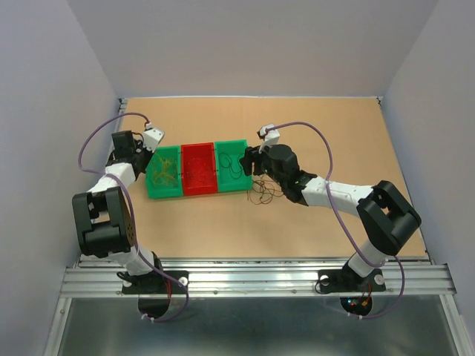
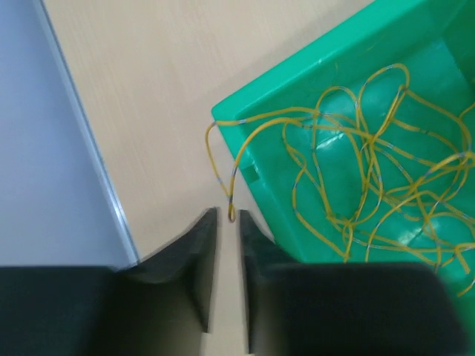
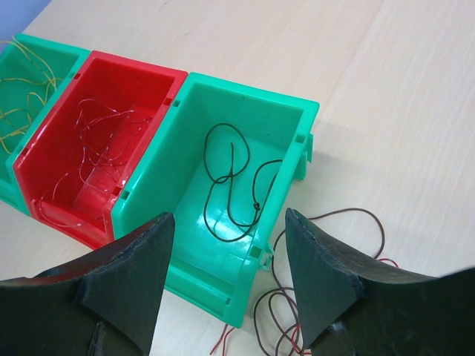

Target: Untangle the cables

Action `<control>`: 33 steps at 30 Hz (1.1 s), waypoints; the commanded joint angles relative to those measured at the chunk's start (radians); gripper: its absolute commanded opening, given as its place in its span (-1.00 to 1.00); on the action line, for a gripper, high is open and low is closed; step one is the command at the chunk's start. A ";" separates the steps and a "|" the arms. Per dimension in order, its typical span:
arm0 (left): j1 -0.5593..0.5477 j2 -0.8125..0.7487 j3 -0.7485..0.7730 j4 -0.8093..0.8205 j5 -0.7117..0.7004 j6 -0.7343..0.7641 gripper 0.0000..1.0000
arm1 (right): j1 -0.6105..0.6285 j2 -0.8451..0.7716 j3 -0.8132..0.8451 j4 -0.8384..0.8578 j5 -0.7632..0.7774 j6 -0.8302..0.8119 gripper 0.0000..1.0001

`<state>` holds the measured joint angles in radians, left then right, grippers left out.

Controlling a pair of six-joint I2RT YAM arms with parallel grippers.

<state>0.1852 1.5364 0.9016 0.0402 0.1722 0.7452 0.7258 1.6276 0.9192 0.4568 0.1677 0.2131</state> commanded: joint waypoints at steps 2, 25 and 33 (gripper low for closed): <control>0.000 0.041 0.082 0.015 0.052 0.029 -0.88 | -0.008 -0.023 -0.011 0.060 -0.008 -0.011 0.34; -0.115 -0.058 0.181 -0.358 -0.039 -0.194 -1.00 | -0.008 -0.017 -0.006 0.049 -0.023 -0.011 0.33; -0.182 0.040 0.200 -0.389 0.036 -0.296 -1.00 | -0.012 -0.020 -0.006 0.031 -0.010 -0.008 0.32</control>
<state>0.0463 1.5406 1.0687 -0.3153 0.1528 0.5220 0.7254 1.6276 0.9192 0.4561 0.1497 0.2131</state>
